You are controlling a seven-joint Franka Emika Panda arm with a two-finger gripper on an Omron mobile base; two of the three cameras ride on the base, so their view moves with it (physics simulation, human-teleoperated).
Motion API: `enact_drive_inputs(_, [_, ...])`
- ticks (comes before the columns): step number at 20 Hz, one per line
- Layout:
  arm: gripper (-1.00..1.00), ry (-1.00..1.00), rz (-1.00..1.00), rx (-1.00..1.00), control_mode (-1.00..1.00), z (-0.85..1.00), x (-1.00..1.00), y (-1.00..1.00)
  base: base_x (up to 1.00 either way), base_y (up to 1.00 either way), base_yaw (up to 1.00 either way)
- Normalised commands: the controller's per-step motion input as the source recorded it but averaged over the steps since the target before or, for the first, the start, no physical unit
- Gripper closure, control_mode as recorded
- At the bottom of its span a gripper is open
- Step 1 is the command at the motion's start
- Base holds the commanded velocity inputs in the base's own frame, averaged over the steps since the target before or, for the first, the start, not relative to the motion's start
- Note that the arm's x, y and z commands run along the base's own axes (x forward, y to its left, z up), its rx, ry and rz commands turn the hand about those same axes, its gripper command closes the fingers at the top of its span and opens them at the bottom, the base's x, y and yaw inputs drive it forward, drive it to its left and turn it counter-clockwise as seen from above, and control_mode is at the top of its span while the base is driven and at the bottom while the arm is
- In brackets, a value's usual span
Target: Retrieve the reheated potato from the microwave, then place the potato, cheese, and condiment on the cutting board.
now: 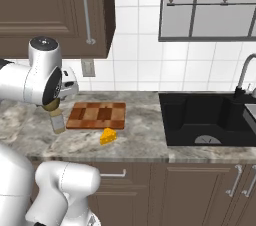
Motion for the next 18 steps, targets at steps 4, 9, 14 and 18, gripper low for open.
enact_drive_inputs(4, [1.0,0.0,0.0,0.0,1.0,0.0,0.0,0.0,0.4,-0.06,0.0])
enact_drive_inputs(9, [1.0,0.0,0.0,0.0,1.0,0.0,0.0,0.0,0.55,-0.05,0.02])
enact_drive_inputs(14, [1.0,0.0,0.0,0.0,1.0,0.0,0.0,0.0,0.36,-0.12,0.06])
enact_drive_inputs(18, [1.0,0.0,0.0,0.0,1.0,0.0,0.0,0.0,0.24,-0.13,0.13])
